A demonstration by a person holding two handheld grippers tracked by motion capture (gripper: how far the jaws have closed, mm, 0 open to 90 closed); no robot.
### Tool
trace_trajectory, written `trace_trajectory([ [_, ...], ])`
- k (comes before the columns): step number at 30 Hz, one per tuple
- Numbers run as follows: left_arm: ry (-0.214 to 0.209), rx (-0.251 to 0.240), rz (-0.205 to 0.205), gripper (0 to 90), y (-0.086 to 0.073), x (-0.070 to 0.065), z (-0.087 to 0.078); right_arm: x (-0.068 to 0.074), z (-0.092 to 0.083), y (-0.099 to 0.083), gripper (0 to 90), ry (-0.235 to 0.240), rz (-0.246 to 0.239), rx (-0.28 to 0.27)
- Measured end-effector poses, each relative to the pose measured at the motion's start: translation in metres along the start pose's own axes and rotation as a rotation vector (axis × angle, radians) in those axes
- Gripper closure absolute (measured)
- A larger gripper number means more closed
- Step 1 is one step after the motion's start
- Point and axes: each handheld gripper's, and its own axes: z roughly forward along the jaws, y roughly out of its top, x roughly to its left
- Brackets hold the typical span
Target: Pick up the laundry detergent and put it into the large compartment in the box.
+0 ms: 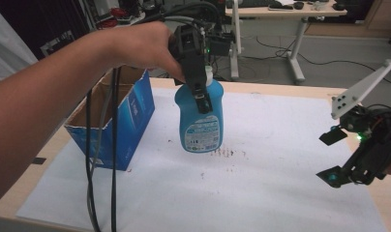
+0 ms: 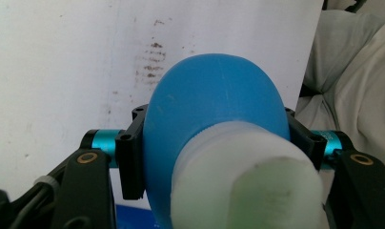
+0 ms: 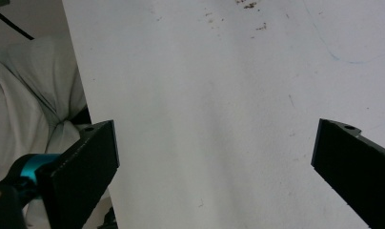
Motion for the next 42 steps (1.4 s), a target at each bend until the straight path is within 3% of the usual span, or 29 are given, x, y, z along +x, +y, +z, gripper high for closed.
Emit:
trace_trajectory([
  [10, 0.041, -0.028, -0.074, 37.9, -0.026, 0.002, -0.036, 0.0, -0.002, 0.0, 1.1, -0.002, -0.005, -0.007],
  [19, 0.053, -0.043, -0.141, 37.9, -0.057, 0.009, -0.067, 0.0, -0.003, 0.001, 1.1, -0.002, -0.002, -0.008],
  [29, 0.066, -0.057, -0.186, 37.9, -0.096, 0.013, -0.102, -0.001, -0.004, 0.001, 1.1, 0.001, 0.003, -0.001],
  [42, 0.109, -0.073, -0.274, 38.0, -0.14, 0.019, -0.128, -0.002, -0.004, 0.001, 1.1, -0.001, 0.004, 0.003],
])
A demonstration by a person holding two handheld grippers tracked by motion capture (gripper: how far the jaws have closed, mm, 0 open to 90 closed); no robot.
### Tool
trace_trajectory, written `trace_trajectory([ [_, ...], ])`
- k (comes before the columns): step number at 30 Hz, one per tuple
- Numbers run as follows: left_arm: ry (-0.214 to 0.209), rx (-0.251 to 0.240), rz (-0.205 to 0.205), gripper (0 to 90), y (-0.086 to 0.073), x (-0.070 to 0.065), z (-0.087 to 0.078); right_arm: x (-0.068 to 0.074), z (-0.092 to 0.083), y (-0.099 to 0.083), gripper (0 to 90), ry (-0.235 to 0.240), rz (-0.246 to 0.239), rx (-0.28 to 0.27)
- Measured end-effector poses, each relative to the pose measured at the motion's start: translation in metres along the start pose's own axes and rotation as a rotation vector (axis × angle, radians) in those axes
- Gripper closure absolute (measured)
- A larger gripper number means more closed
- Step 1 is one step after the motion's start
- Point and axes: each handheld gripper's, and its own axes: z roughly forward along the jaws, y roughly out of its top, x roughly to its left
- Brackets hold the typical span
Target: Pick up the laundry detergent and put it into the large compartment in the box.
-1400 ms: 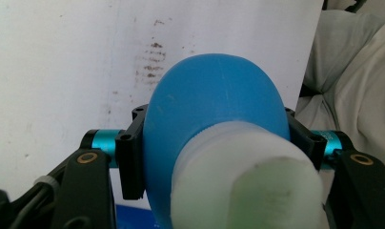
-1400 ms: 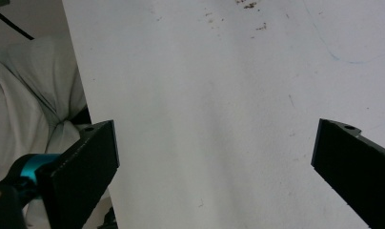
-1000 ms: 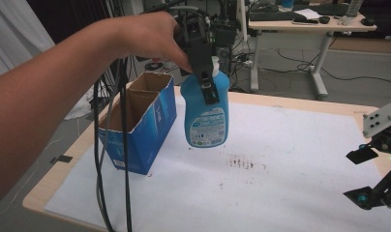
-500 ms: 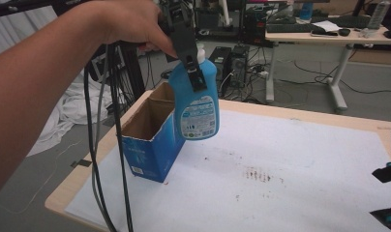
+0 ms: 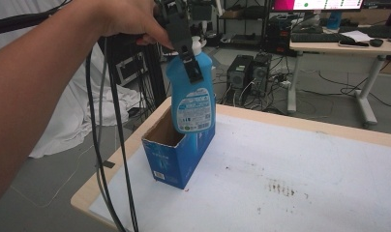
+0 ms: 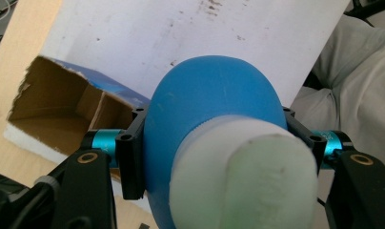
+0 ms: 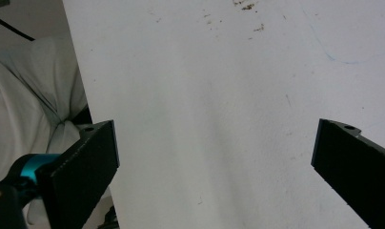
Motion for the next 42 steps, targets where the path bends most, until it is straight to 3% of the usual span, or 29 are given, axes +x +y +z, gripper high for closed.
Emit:
trace_trajectory([
  [13, 0.037, -0.006, -0.08, 38.0, -0.032, 0.022, -0.011, -0.002, 0.003, 0.003, 1.1, 0.003, 0.002, 0.007],
  [18, 0.053, -0.01, -0.09, 38.0, -0.042, 0.03, -0.008, -0.003, 0.004, 0.003, 1.1, 0.004, 0.006, 0.011],
  [30, 0.057, 0.012, -0.097, 38.0, -0.056, 0.046, 0.025, -0.005, 0.007, 0.003, 1.1, 0.002, 0.012, 0.016],
  [38, 0.055, 0.026, -0.084, 37.9, -0.063, 0.051, 0.056, -0.006, 0.01, 0.003, 1.1, 0.003, 0.02, 0.02],
  [42, 0.055, 0.058, -0.081, 37.9, -0.065, 0.053, 0.075, -0.006, 0.011, 0.003, 1.1, 0.003, 0.02, 0.023],
])
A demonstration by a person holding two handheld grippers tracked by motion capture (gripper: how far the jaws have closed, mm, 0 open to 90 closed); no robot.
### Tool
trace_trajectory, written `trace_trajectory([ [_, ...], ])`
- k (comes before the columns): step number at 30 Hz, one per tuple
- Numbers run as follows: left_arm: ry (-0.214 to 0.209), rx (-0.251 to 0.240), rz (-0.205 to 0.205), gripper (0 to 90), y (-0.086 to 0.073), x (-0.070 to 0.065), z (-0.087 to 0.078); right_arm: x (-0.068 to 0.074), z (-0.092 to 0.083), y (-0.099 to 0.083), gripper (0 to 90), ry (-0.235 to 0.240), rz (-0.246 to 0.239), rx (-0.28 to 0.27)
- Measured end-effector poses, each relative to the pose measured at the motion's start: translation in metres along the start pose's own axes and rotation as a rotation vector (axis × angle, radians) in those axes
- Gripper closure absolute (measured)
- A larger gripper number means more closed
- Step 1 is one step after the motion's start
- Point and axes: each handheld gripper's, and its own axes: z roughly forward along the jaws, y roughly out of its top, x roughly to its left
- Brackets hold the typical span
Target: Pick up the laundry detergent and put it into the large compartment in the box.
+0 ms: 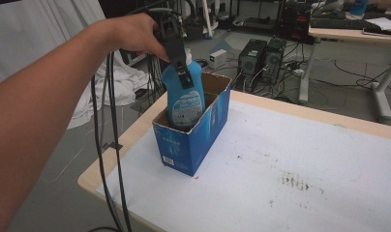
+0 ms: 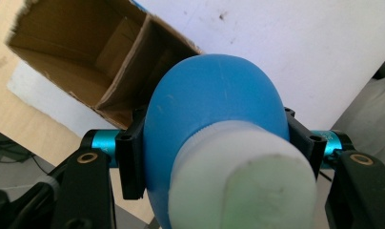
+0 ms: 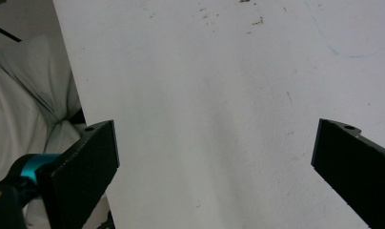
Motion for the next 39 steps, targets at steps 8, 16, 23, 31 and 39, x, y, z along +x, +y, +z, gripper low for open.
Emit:
trace_trajectory([
  [8, -0.018, 0.02, 0.013, 37.9, -0.002, -0.001, 0.036, 0.0, 0.0, -0.002, 1.1, -0.001, 0.003, 0.002],
  [16, -0.02, 0.039, 0.012, 37.9, -0.008, 0.0, 0.07, 0.0, 0.001, -0.005, 1.1, 0.002, 0.015, 0.004],
  [23, -0.03, 0.052, 0.002, 37.9, -0.009, 0.003, 0.089, 0.0, 0.001, -0.006, 1.1, 0.001, 0.016, 0.0],
  [31, -0.025, 0.061, 0.01, 37.9, -0.012, 0.007, 0.1, -0.001, 0.004, -0.009, 1.1, 0.005, 0.026, 0.008],
  [39, -0.035, 0.052, 0.007, 37.9, -0.011, 0.009, 0.102, -0.002, 0.005, -0.009, 1.1, 0.006, 0.026, 0.011],
])
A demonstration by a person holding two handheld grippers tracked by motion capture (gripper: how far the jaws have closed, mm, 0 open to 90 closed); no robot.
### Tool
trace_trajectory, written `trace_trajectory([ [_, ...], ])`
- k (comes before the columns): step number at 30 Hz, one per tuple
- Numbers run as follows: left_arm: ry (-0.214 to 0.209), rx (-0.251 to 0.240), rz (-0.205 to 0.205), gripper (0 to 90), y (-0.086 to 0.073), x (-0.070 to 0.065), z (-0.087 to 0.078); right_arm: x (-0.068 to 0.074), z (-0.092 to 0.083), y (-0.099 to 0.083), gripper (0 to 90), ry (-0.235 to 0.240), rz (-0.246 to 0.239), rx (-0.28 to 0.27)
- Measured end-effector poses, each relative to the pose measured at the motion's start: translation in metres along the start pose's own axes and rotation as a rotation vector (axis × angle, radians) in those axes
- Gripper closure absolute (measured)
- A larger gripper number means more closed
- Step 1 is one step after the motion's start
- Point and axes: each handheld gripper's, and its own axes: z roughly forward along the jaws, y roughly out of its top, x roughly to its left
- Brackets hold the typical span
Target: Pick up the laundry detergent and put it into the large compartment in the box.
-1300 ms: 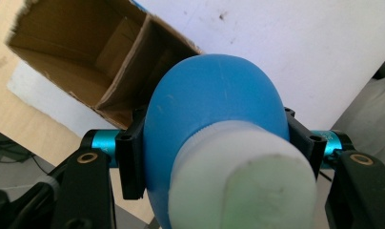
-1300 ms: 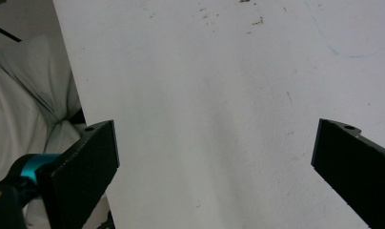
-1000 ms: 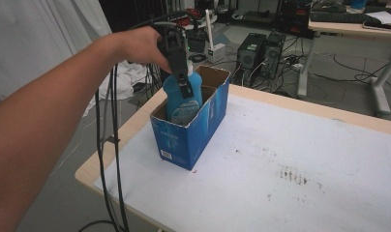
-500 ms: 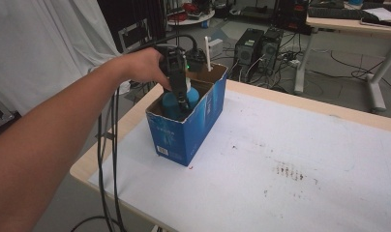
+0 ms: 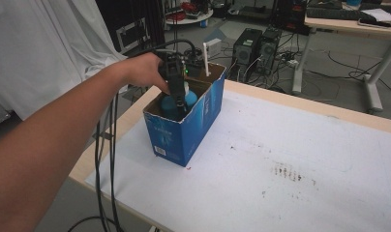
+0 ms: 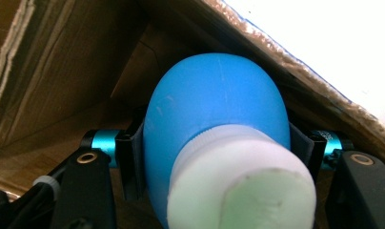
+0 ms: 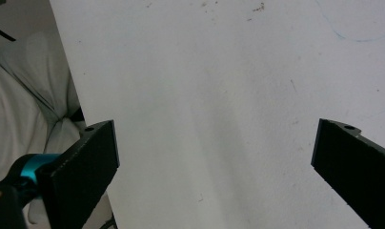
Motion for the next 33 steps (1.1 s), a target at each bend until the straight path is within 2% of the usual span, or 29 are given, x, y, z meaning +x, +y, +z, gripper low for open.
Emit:
trace_trajectory([
  [4, -0.001, -0.007, -0.02, 37.7, -0.001, 0.002, 0.001, 0.0, 0.0, 0.0, 1.1, 0.001, -0.002, 0.0],
  [10, 0.0, -0.022, -0.019, 37.4, -0.002, 0.003, 0.001, 0.001, 0.002, -0.001, 1.1, 0.002, 0.003, 0.002],
  [18, 0.0, -0.05, -0.039, 28.8, -0.003, 0.006, -0.002, 0.001, 0.002, -0.002, 1.1, 0.002, 0.006, 0.006],
  [26, -0.009, -0.13, -0.071, 28.7, -0.01, 0.007, -0.017, 0.002, 0.003, -0.001, 1.1, 0.002, 0.003, 0.006],
  [29, -0.01, -0.175, -0.089, 23.7, -0.011, 0.005, -0.026, 0.003, 0.003, 0.0, 1.1, 0.002, 0.001, 0.006],
  [33, 0.005, -0.188, -0.09, 23.7, -0.011, 0.002, -0.042, 0.005, 0.002, 0.0, 1.1, 0.001, 0.0, 0.004],
])
